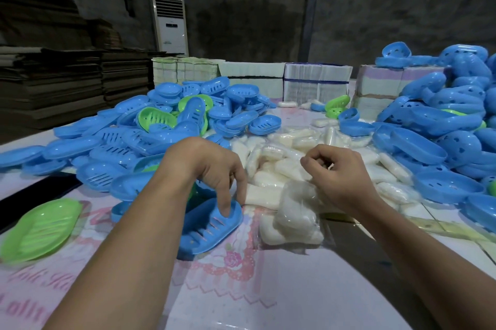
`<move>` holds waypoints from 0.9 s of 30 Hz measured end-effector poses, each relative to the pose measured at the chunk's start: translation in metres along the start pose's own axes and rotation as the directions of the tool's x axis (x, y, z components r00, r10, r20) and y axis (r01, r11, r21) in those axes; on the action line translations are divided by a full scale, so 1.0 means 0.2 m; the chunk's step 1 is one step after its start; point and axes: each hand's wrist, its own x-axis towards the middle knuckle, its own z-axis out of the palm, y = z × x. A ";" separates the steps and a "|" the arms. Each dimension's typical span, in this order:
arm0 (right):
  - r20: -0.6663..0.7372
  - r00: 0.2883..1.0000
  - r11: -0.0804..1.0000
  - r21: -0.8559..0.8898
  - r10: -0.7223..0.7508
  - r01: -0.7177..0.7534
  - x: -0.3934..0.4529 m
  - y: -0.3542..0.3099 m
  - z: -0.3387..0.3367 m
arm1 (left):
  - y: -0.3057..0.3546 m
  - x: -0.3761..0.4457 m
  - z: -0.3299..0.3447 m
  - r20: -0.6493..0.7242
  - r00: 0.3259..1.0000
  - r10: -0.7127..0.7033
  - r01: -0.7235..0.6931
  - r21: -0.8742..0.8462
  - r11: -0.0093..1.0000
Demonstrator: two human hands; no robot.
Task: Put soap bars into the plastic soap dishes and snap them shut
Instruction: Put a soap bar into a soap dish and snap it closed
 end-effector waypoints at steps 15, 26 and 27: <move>-0.055 0.998 1.000 -0.023 -0.006 0.004 0.00 0.00 -0.04 | 0.01 0.09 0.04 -0.462 0.887 0.002 -0.208 -0.395 0.895; 0.220 0.941 0.830 -0.549 0.256 -0.097 0.04 0.08 -0.07 | 0.26 0.29 0.14 -0.565 0.608 -0.558 -0.615 -0.779 0.119; 0.225 0.934 0.822 -0.559 0.278 -0.110 0.04 0.08 -0.07 | 0.27 0.29 0.14 -0.548 0.614 -0.568 -0.641 -0.766 0.046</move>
